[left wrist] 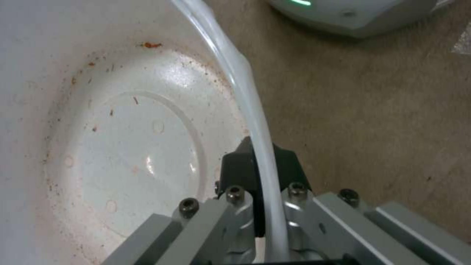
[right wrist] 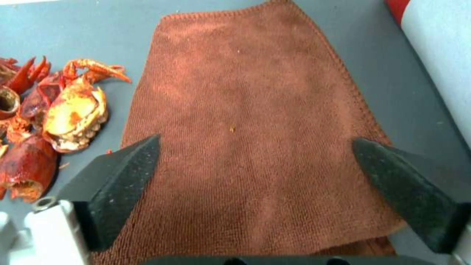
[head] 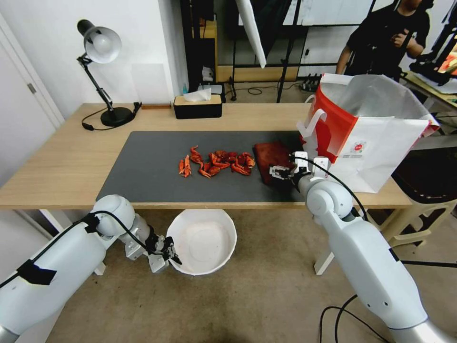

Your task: Sweep shrimp from table into container with towel, then put container into takeout bag.

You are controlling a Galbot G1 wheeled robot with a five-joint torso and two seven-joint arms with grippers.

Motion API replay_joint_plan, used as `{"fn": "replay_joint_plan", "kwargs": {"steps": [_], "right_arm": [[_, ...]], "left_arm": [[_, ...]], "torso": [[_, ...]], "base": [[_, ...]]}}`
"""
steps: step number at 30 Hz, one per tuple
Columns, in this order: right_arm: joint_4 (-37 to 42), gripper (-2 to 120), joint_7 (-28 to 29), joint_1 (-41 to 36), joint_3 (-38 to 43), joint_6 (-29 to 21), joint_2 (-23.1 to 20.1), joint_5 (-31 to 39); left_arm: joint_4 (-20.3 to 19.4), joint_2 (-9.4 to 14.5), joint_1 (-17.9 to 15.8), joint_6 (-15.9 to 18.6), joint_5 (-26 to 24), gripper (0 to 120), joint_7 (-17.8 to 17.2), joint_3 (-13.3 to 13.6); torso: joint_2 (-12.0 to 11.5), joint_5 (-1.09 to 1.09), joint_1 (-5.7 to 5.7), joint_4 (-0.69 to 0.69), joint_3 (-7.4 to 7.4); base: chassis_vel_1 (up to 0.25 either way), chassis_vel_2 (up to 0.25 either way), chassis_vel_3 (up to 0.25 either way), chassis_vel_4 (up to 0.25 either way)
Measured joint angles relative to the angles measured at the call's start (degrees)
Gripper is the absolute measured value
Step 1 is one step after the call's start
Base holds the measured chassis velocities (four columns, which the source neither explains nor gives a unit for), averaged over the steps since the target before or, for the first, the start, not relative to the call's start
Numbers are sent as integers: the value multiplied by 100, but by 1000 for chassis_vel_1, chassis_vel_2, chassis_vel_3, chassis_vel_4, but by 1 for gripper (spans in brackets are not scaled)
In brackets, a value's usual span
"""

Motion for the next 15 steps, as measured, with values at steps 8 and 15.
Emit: {"fn": "replay_joint_plan", "kwargs": {"steps": [8, 15], "right_arm": [[67, 74, 144, -15, 17, -186, -18, 247], [102, 52, 188, -120, 60, -187, -40, 377]], "left_arm": [[-11, -4, 25, -24, -4, 0, -43, 0], [0, 14, 46, -68, -14, 0, -111, -11]], "torso": [[0, -1, 0, 0, 0], [1, -2, 0, -2, -1]], "base": [[0, 0, 0, 0], [0, 0, 0, 0]]}}
